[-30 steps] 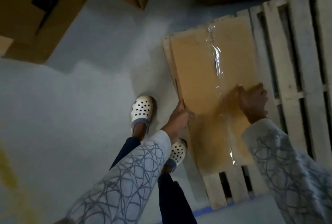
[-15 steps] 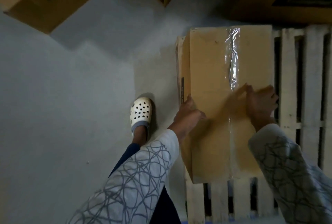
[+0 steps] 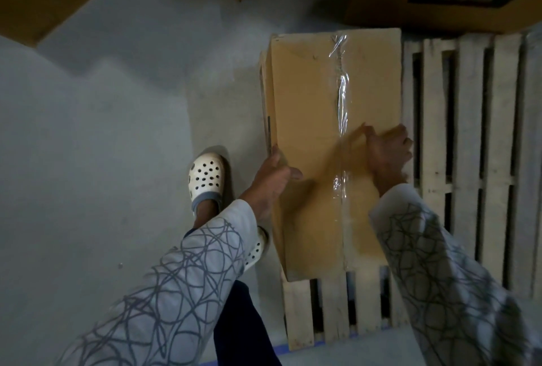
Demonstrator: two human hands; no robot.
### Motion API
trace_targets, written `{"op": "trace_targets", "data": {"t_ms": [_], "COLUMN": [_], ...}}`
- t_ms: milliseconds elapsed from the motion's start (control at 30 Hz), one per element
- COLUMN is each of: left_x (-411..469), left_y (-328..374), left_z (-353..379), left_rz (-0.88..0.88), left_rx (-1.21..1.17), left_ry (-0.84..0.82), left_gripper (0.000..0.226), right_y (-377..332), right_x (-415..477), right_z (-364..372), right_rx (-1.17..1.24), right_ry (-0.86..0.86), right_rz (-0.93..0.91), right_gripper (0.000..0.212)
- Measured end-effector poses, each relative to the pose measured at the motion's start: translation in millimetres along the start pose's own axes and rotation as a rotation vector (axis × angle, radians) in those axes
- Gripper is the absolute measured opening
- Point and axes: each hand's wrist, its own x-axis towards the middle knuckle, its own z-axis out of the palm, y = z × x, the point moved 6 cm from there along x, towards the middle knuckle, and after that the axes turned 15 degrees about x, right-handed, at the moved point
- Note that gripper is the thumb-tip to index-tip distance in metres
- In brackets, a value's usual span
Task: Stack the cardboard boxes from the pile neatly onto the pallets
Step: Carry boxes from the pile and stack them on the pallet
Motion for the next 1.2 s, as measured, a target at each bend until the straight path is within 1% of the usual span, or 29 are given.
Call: {"op": "trace_targets", "data": {"t_ms": [100,233,333,500,700,800,900,933,1000,1133,1200], "left_x": [-1,0,3,11,15,12,13,14,16,13,15], "left_y": [0,3,4,-2,-4,-1,-1,-1,1,10,11], "left_z": [-1,-1,1,4,1,0,1,2,1,-2,-3], "left_rz": [-0.009,-0.01,0.001,0.006,0.012,0.001,0.011,0.016,0.025,0.021,0.014], "left_rx": [-0.019,-0.039,-0.032,-0.038,-0.02,-0.01,-0.01,-0.01,-0.011,-0.034,-0.032], "left_ry": [0.018,0.019,-0.014,-0.017,0.016,-0.005,-0.054,-0.061,-0.056,-0.008,0.001], "left_gripper": [0.11,0.107,0.114,0.104,0.104,0.11,0.128,0.13,0.128,0.109,0.104], "right_y": [-3,-9,-14,-13,-16,-15,-16,-16,-16,-19,-20], "right_x": [1,6,12,8,4,7,11,12,14,18,18], "right_z": [0,-2,-4,-6,-3,-2,-4,-4,-3,0,1], "right_rx": [0.017,0.024,0.01,-0.049,-0.075,-0.045,-0.018,-0.018,-0.015,-0.019,-0.01], "right_ry": [-0.012,-0.014,-0.002,-0.026,-0.052,-0.053,-0.041,-0.049,-0.066,-0.067,-0.066], "right_rz": [-0.004,-0.04,-0.071,-0.071,-0.055,-0.041,-0.024,-0.017,-0.012,-0.015,-0.009], "right_gripper": [0.09,0.086,0.084,0.087,0.091,0.092,0.092,0.093,0.094,0.094,0.095]}}
